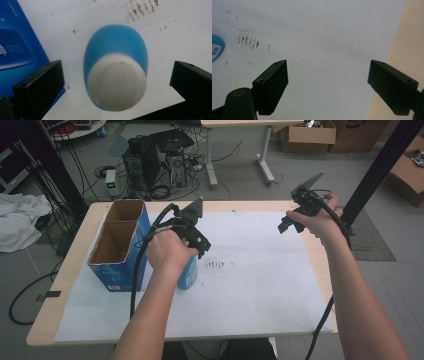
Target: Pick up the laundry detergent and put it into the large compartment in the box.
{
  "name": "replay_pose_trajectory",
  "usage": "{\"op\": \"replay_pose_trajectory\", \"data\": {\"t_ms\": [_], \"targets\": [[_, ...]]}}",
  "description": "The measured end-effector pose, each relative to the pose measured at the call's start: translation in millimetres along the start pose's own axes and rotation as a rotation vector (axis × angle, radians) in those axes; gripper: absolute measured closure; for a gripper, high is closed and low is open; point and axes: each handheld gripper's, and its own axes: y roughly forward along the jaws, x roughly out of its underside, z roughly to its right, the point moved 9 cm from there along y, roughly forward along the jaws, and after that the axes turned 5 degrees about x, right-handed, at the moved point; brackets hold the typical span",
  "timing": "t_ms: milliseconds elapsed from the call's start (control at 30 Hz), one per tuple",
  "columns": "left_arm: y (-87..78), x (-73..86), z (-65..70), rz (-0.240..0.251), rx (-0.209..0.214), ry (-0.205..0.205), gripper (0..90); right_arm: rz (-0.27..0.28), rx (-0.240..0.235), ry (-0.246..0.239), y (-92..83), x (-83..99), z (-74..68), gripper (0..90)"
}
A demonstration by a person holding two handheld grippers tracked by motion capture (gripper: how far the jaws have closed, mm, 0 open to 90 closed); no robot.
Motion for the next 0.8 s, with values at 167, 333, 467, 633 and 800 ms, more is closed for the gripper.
{"op": "replay_pose_trajectory", "data": {"t_ms": [167,333,467,633,800], "targets": [[7.2,-0.4,-0.2,-0.003,-0.005,-0.004,0.1,0.002,-0.001,0.001,0.3,0.2,0.6,16.7],[10.7,-1.6,-1.7,-0.003,-0.005,-0.01,0.1,0.001,-0.004,0.002,1.5,0.6,1.5,16.7],[12.7,-2.3,-2.6,-0.007,-0.013,-0.011,0.1,0.001,-0.005,0.0,2.6,1.1,2.0,16.7],[15.0,-2.2,-2.1,-0.014,-0.014,-0.012,0.1,0.003,-0.011,0.0,3.2,0.9,0.8,16.7],[15.3,-1.9,-2.0,-0.015,-0.013,-0.009,1.5,0.004,-0.011,-0.003,3.3,0.8,0.5,16.7]]}}
